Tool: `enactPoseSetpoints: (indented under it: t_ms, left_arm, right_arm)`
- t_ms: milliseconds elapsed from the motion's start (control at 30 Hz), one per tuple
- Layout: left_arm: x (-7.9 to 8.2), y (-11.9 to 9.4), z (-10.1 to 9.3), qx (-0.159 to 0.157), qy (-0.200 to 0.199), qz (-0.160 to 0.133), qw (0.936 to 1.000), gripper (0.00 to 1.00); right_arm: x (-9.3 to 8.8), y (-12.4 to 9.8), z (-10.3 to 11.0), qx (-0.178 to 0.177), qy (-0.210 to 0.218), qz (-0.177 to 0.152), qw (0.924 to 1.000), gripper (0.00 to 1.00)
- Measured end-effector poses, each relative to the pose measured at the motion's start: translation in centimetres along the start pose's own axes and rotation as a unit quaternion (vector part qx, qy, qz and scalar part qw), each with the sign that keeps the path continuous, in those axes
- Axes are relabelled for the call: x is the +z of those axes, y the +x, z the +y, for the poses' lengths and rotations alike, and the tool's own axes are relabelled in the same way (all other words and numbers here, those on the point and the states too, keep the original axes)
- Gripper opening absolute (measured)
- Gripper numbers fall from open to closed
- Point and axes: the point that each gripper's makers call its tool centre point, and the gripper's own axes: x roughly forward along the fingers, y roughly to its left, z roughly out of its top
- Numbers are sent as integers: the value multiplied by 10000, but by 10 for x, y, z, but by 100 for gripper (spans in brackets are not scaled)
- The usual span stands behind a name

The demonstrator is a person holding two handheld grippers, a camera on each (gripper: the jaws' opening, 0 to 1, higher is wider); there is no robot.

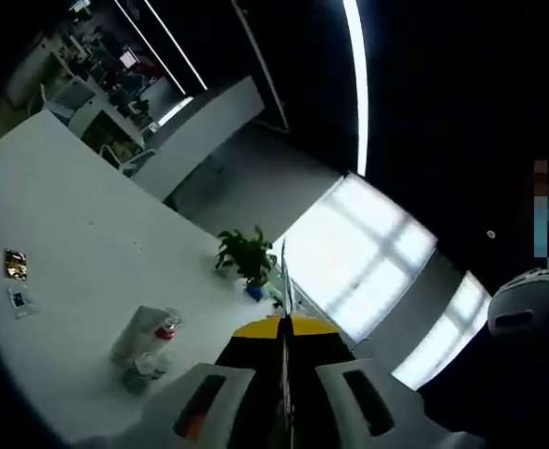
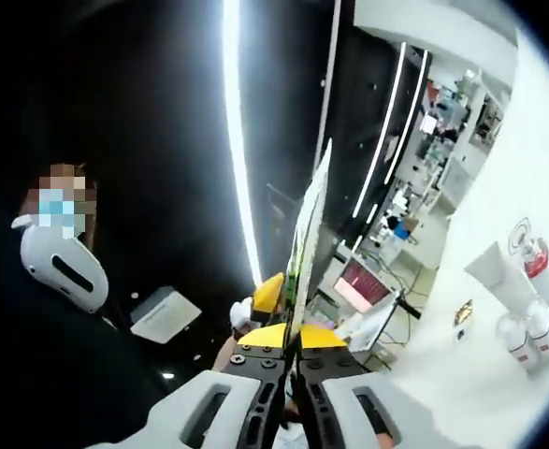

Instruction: Arrange the skincare products in the storage area until every visible bottle or jar stands upright without overlapping.

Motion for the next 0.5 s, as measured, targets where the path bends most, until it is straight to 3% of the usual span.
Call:
enactPoseSetpoints:
  t_ms: [100, 200, 267, 500]
  left_arm:
    - [-3, -1, 5, 72, 119, 0, 9999, 0]
    - [-20, -2, 13, 239, 360, 370, 9984, 0]
    - [-26, -1, 14, 245, 439, 410, 9979, 3]
    - [-46, 0, 16, 233, 325, 594, 9974, 15]
  right_arm:
    - [-2, -1, 0, -34, -107, 98, 9999, 0]
    - [-3, -2, -1, -46, -145, 131, 9998, 0]
    - [-2, -2, -1, -68, -130, 128, 9998, 0]
    - [-4, -3, -2, -64, -94, 200, 9997, 0]
